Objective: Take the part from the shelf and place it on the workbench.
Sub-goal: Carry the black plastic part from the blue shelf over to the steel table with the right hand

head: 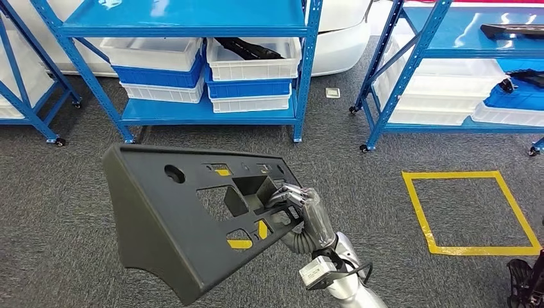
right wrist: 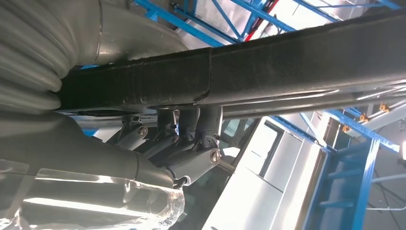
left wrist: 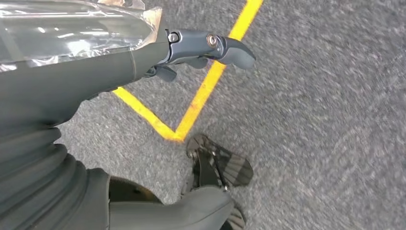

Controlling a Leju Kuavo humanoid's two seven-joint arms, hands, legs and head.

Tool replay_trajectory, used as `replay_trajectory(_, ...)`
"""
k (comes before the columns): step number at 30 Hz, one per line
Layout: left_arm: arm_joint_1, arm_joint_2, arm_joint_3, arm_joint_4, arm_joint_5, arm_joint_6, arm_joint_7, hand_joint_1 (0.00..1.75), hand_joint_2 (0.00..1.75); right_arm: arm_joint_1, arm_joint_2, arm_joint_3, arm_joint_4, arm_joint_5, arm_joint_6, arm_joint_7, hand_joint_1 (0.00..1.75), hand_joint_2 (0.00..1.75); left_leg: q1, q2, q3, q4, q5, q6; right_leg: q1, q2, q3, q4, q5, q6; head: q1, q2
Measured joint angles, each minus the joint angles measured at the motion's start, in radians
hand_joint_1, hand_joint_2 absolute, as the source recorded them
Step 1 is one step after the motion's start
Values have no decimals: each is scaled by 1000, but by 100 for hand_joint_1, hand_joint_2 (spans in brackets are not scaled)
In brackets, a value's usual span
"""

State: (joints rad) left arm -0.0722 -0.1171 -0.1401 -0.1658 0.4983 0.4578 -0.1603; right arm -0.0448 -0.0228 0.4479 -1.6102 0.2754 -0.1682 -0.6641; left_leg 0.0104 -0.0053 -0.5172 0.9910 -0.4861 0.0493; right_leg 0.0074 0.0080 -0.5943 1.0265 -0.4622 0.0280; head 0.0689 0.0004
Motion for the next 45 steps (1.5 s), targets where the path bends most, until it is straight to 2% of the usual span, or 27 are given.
replay_trajectory(3, -1, -2, 0, 0, 0, 0, 2, 0, 175, 0, -3, 0, 1, -1, 0, 0, 175, 175, 3, 17, -32, -6, 26, 7, -10, 0, -53, 139, -102, -2, 5, 0)
replay_trajectory(4, -1, -2, 0, 0, 0, 0, 2, 0, 175, 1, -3, 1, 1, -2, 0, 0, 175, 175, 3, 20, -39, -6, 31, 7, -13, 0, -64, 179, -122, -1, 5, 0)
replay_trajectory(8, 0, -3, 0, 0, 0, 0, 4, 0, 175, 2, -4, 1, 2, -4, 0, 0, 175, 175, 3, 28, -49, -5, 38, 6, -18, 0, -78, 232, -134, 7, 5, 0)
replay_trajectory(9, 0, -3, 0, 0, 0, 0, 8, 0, 175, 4, -6, 1, 2, -4, 0, 0, 175, 175, 4, 38, -60, -5, 46, 3, -23, -4, -58, 222, -110, 22, 5, 0)
replay_trajectory(11, 1, -4, 0, 0, -3, -2, 18, 0, 175, 7, -9, 0, 1, -2, -4, 0, 175, 175, 3, 70, -79, -3, 67, -13, -24, -51, 60, 72, -74, 41, 5, 0)
replay_trajectory(12, 1, -4, 0, 0, -6, -4, 23, 0, 175, 9, -10, 0, -1, 0, -7, 0, 175, 175, 3, 88, -85, -2, 77, -23, -24, -71, 117, -16, -58, 43, 4, 0)
replay_trajectory(13, 1, -4, 0, -1, -9, -5, 25, 0, 175, 11, -10, -1, -3, 3, -11, 0, 175, 175, 3, 102, -85, -2, 83, -32, -18, -85, 150, -75, -65, 31, 4, 0)
replay_trajectory(15, 1, -5, 0, -1, -15, -7, 28, 0, 175, 19, -12, -3, -8, 7, -16, 0, 175, 175, 9, 110, -86, 2, 81, -46, -18, -64, 136, -81, -57, 6, 3, 0)
replay_trajectory(17, 1, -5, -1, -2, -20, -7, 32, 0, 175, 27, -11, -6, -15, 14, -21, 0, 175, 175, 15, 69, -104, 55, 26, -55, -19, -43, 130, -84, -41, -19, 2, 0)
replay_trajectory(19, 3, -4, -1, -1, -21, -5, 37, 0, 175, 36, -9, -7, -22, 20, -26, 0, 175, 175, 16, 20, -146, 181, -63, -58, -17, -24, 120, -82, -29, -32, -1, 0)
replay_trajectory(20, 4, -4, -1, -1, -21, -3, 39, 0, 175, 43, -9, -8, -25, 22, -27, 0, 175, 175, 16, 9, -166, 244, -93, -58, -14, -13, 114, -80, -24, -34, -1, 0)
replay_trajectory(21, 5, -3, -1, -1, -21, -2, 41, 0, 175, 51, -9, -10, -27, 24, -27, 0, 175, 175, 16, 5, -174, 282, -101, -56, -11, -2, 109, -78, -21, -34, -1, 0)
replay_trajectory(22, 5, -3, -1, -1, -22, -1, 43, 0, 175, 57, -9, -13, -29, 27, -27, 0, 175, 175, 15, 3, -164, 281, -90, -53, -9, 10, 105, -75, -19, -34, -1, 0)
replay_trajectory(23, 5, -2, -1, -1, -22, 0, 44, 0, 175, 62, -8, -15, -30, 30, -26, 0, 175, 175, 15, 0, -136, 241, -63, -50, -7, 22, 103, -71, -18, -33, -1, 0)
replay_trajectory(26, 4, 0, -1, -1, -23, 0, 46, 0, 175, 65, 0, -20, -31, 44, -16, 0, 175, 175, 17, -45, -24, 56, 1, -40, -4, 56, 93, -57, -17, -30, -1, 0)
replay_trajectory(28, 3, 1, -1, -1, -22, 0, 48, 0, 175, 65, 8, -20, -32, 53, -8, 0, 175, 175, 15, -57, -6, 18, -1, -37, -4, 76, 80, -52, -12, -20, -1, 0)
replay_trajectory(29, 2, 0, -1, -1, -22, 1, 49, 0, 175, 65, 11, -21, -32, 55, -7, 0, 175, 175, 15, -48, -10, 14, 1, -34, -5, 85, 73, -51, -8, -13, -1, 0)
replay_trajectory(30, 0, -1, -1, -2, -21, 1, 50, 0, 175, 67, 13, -21, -32, 57, -5, 0, 175, 175, 15, -37, -12, 10, 3, -29, -5, 83, 66, -45, -9, -7, -1, 0)
replay_trajectory(32, 0, -2, -1, -2, -20, -4, 51, 0, 175, 68, 16, -23, -34, 59, 0, 0, 175, 175, 18, -15, -17, 5, 11, -18, -5, 49, 34, 10, -37, -2, 2, 0)
replay_trajectory(34, 1, 0, -1, -2, -19, -12, 51, 0, 175, 69, 21, -25, -35, 65, 7, 0, 175, 175, 15, 9, -24, 4, 16, -10, -8, 11, -26, 143, -100, -2, 4, 0)
replay_trajectory(35, 2, 1, -1, -2, -18, -16, 52, 0, 175, 69, 24, -26, -34, 68, 12, 0, 175, 175, 14, 22, -28, 4, 18, -8, -11, 5, -57, 211, -128, 0, 4, 0)
replay_trajectory(36, 3, 3, -1, -2, -18, -17, 53, 0, 175, 70, 28, -27, -34, 73, 16, 0, 175, 175, 12, 35, -32, 4, 20, -7, -14, 3, -74, 254, -143, 4, 4, 0)
replay_trajectory(37, 3, 4, -1, -2, -17, -17, 54, 0, 175, 70, 32, -29, -34, 79, 22, 0, 175, 175, 10, 47, -35, 4, 22, -6, -16, 0, -70, 255, -142, 10, 4, 0)
replay_trajectory(39, 3, 5, -1, -2, -16, -18, 57, 0, 175, 69, 44, -33, -34, 95, 35, 0, 175, 175, 6, 69, -37, 4, 26, -8, -15, -18, 5, 134, -100, 20, 4, 0)
replay_trajectory(41, 2, 4, -1, -2, -15, -18, 59, 0, 175, 62, 60, -35, -34, 112, 43, 0, 175, 175, 2, 88, -34, 4, 29, -13, -7, -66, 93, -20, -60, 10, 3, 0)
replay_trajectory(43, 2, 3, -1, -2, -12, -17, 61, 0, 175, 55, 74, -36, -34, 123, 48, 0, 175, 175, 2, 107, -32, 3, 32, -22, 1, -88, 119, -74, -46, -9, 2, 0)
replay_trajectory(45, 0, 2, -1, -3, -9, -15, 62, 0, 175, 53, 82, -39, -34, 128, 52, 0, 175, 175, 5, 121, -29, -1, 36, -34, -3, -65, 115, -84, -31, -24, 3, 0)
